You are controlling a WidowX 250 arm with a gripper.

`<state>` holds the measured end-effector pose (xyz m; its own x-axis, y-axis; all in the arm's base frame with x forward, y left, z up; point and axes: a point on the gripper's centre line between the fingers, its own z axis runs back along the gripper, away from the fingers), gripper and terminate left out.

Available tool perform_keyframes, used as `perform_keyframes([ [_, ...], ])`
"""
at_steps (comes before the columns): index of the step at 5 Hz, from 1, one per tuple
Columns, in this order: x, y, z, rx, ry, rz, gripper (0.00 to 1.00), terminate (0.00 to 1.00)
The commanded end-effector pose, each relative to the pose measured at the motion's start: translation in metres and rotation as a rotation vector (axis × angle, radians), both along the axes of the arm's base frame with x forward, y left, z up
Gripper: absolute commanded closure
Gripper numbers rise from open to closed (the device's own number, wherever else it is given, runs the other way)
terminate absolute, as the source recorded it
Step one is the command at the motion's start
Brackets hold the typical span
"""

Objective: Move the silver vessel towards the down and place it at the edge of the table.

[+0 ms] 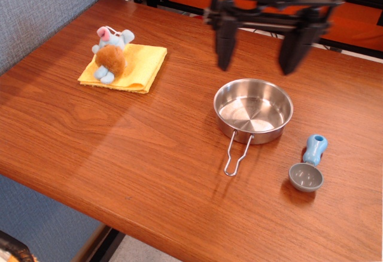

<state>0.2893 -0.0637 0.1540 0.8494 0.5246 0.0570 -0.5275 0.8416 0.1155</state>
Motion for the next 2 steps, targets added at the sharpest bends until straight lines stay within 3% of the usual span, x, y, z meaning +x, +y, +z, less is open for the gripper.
perform_keyframes([
  [1,0.026,0.045,-0.019,0.043,-0.029,-0.296,0.00,0.00],
  [2,0.049,0.057,-0.036,0.010,-0.066,-0.463,0.00,0.00],
])
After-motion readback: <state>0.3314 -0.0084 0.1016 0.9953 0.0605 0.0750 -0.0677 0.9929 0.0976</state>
